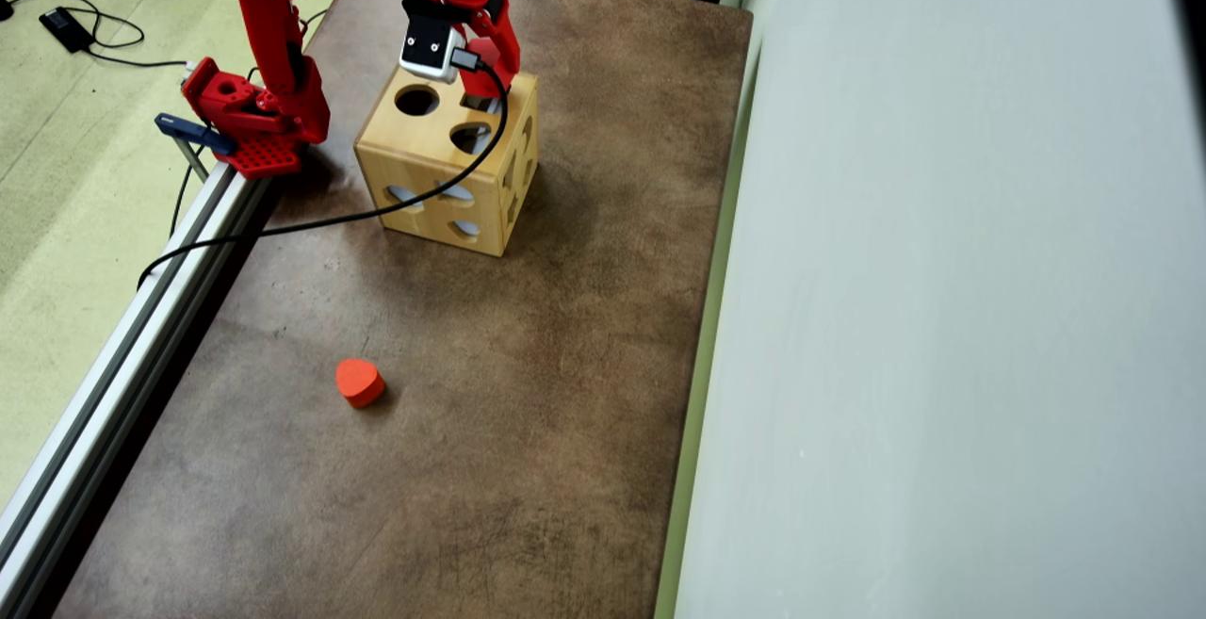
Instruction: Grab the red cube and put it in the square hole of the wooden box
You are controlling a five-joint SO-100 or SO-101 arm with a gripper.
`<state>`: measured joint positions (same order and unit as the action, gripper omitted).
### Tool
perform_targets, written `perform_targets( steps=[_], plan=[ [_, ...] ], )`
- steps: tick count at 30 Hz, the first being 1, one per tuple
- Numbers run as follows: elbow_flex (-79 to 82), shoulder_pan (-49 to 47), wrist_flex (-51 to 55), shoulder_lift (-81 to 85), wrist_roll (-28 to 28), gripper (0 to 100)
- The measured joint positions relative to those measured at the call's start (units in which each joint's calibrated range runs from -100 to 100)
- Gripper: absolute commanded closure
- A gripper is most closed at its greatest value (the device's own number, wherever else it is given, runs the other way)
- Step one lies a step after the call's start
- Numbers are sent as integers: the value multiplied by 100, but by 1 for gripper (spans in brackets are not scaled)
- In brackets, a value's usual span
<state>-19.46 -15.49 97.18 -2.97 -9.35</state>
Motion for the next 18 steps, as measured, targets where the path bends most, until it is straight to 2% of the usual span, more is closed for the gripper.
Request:
perform_targets(
  steps=[18],
  plan=[
    [307,280,0,34,5,97]
  ],
)
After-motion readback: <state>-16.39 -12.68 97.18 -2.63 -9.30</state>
